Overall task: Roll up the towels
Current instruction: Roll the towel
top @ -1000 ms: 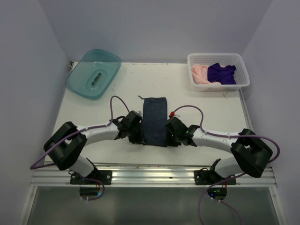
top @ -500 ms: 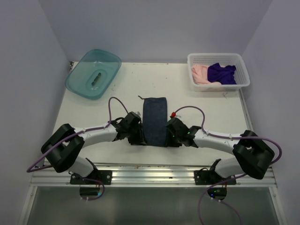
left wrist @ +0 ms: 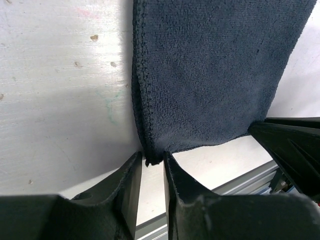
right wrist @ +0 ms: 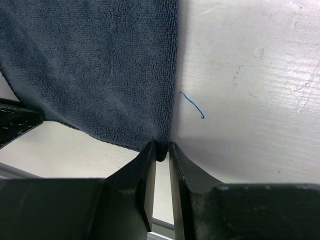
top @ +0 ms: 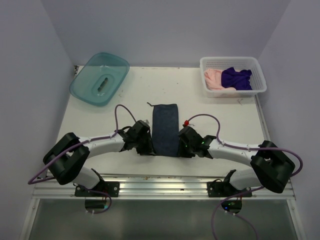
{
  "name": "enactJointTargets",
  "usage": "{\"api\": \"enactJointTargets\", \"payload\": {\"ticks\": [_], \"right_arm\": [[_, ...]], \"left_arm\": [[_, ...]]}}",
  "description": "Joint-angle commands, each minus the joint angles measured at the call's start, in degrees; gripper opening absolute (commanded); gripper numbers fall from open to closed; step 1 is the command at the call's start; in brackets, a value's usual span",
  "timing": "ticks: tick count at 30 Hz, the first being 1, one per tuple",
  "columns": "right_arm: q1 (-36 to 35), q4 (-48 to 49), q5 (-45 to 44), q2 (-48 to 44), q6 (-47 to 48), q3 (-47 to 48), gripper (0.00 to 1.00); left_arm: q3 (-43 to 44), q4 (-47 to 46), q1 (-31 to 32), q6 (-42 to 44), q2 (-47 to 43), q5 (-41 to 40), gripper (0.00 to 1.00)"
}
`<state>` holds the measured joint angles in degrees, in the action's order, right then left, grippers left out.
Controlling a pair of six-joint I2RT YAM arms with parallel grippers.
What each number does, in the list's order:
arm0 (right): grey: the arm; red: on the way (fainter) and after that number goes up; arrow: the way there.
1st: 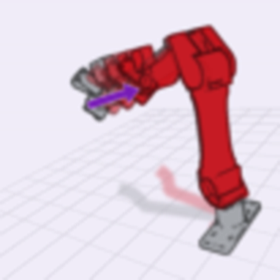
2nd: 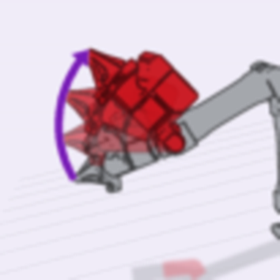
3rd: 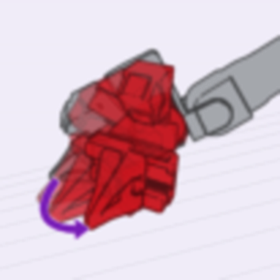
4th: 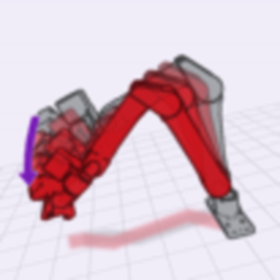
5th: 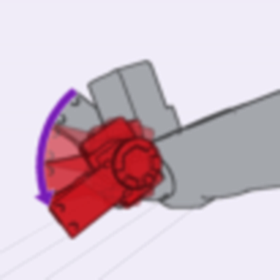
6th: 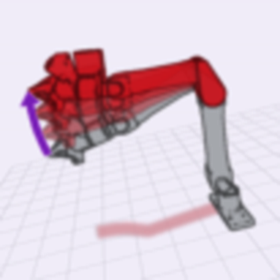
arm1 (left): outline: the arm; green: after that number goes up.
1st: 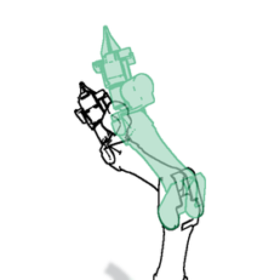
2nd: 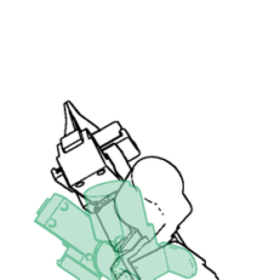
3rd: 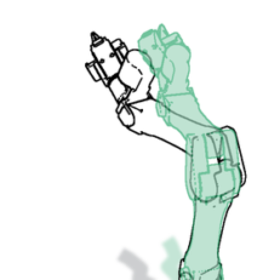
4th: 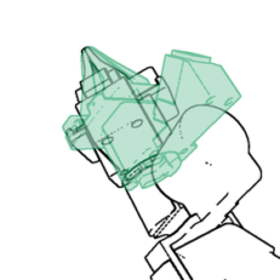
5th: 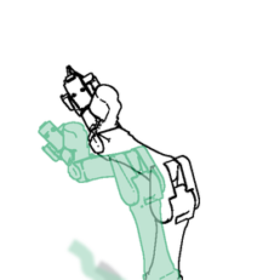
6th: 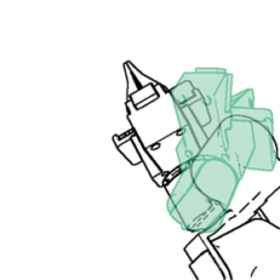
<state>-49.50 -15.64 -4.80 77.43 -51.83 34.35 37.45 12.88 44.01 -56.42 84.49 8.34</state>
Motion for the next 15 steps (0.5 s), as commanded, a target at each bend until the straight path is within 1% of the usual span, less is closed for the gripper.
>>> {"api": "enactJointTargets", "payload": {"ticks": [1,5,6,7,10,15], "right_arm": [[-0.25,0.78,0.14,-0.70,-0.64,-0.25,0.20],[-0.25,0.70,0.14,-0.96,-0.55,0.02,0.13],[-0.25,0.52,0.14,-1.05,-0.55,-0.07,0.08],[-0.16,0.35,-0.03,-1.23,-0.46,0.19,0.06],[-0.25,-1.06,-1.52,-2.28,0.06,1.15,0.00],[-0.25,-4.66,-5.04,-3.86,1.99,3.79,0.00]], "left_arm": [[-1.24,2.32,0.55,0.26,1.64,-2.19,0.27],[-1.24,2.50,0.55,0.09,1.91,-2.01,0.15],[-1.15,2.58,0.64,0.17,1.65,-2.01,0.05],[-1.07,2.76,0.64,0.17,1.47,-2.01,0.00],[-0.01,4.86,0.64,-0.09,-0.20,-2.97,0.00],[3.15,7.94,0.64,-0.27,-4.41,-5.52,0.00]]}}
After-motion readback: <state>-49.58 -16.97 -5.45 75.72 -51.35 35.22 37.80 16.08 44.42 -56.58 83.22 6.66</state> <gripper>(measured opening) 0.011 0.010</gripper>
